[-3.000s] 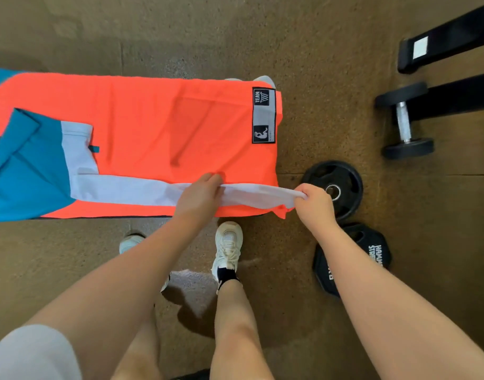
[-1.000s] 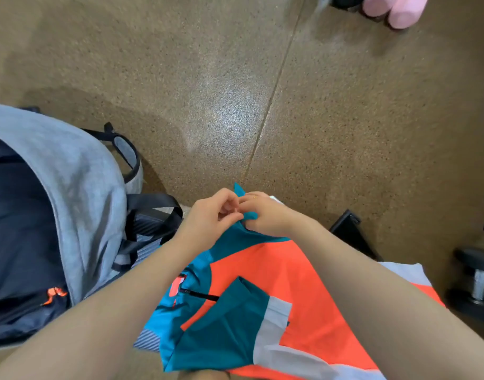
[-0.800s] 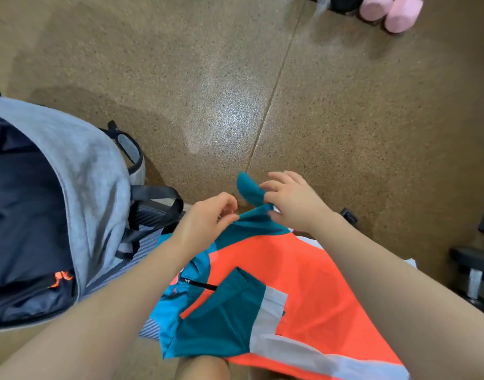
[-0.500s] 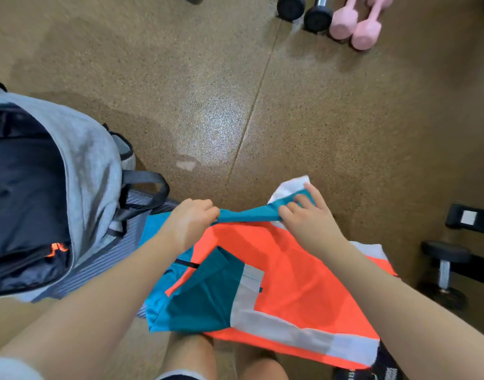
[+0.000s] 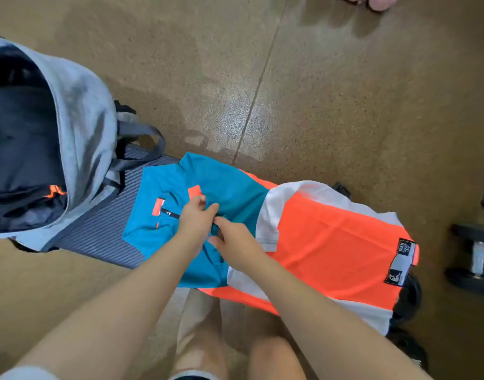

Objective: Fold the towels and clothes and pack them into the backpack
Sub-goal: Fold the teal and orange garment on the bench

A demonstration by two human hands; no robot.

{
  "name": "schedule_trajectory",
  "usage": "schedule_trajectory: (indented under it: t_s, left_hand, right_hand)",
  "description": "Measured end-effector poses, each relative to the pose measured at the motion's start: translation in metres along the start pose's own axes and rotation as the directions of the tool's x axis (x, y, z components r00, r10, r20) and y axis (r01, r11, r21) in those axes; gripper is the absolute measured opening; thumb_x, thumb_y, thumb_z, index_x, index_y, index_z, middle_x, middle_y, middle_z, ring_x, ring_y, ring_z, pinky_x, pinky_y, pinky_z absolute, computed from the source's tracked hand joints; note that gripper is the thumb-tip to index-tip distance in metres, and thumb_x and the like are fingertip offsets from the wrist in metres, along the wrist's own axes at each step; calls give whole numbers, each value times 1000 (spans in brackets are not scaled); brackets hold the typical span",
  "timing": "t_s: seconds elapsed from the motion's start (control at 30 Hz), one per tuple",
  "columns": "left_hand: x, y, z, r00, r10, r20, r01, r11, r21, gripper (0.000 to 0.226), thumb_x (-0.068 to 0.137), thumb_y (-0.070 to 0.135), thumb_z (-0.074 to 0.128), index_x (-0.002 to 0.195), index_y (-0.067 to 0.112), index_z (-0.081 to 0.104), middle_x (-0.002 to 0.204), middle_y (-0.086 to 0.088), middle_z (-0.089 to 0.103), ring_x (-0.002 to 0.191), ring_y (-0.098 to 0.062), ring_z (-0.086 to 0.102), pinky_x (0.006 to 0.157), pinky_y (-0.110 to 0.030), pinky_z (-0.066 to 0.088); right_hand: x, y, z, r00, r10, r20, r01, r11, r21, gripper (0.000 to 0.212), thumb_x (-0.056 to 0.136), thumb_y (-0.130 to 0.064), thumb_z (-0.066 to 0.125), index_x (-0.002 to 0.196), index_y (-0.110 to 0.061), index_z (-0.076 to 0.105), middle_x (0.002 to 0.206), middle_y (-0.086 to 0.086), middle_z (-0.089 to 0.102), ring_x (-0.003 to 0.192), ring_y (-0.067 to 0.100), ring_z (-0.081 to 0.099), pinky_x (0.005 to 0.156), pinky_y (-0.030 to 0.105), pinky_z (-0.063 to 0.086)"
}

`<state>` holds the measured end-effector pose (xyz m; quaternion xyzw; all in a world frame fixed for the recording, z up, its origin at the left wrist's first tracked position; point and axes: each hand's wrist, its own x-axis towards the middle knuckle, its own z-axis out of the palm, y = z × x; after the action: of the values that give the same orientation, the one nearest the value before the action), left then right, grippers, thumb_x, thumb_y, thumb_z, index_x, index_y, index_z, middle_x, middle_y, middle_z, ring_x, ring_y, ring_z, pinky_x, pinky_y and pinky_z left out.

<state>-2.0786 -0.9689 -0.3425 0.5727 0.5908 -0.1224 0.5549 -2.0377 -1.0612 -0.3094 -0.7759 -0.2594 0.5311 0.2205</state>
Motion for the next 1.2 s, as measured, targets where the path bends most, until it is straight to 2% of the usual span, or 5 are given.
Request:
schedule_trajectory:
  t_s: [0.2,0.7,0.9,1.03,1.2]
  left_hand:
    - [7,-6,0,972,219,-81,-214,975,62,16,90,5,53,103,12,47,97,-6,49,92,-16,45,84,-27,34]
    - [-4,10,-26,938,346,13,-328,875,356,29,90,4,53,117,6,44,111,-14,59,102,-34,55,82,-31,35]
    - [1,-21,-25,750,647,137,-461,363,809,39,72,5,58,110,7,59,115,-23,55,96,-40,55,77,-47,49]
    - [2,-4,27,458,764,454,-785,107,610,21,73,15,47,84,8,63,89,-14,63,76,-31,57,57,-38,53]
    - [4,11,87,509,627,590,-754,-4,656,32,69,39,63,83,11,63,80,-10,60,65,-31,59,48,-30,46]
  right_hand:
    - [5,68,-76,735,409,-541,-242,903,354,19,90,-27,51,87,-10,58,91,11,65,89,27,58,72,33,38]
    - [-32,54,-15,756,650,-82,-288,443,849,32,95,-15,46,64,-10,51,57,5,54,36,8,48,37,18,37]
    - [-34,82,-37,729,305,-613,-293,948,124,7,85,-11,56,91,-12,60,92,13,61,87,32,56,72,39,43]
    - [-7,120,-62,804,-136,-579,-119,917,-381,47,67,4,50,110,-9,65,113,21,62,97,42,60,79,47,51]
    - [13,144,-79,868,-322,-378,37,801,-597,45,73,-14,36,106,-9,66,97,12,70,90,34,65,87,42,48]
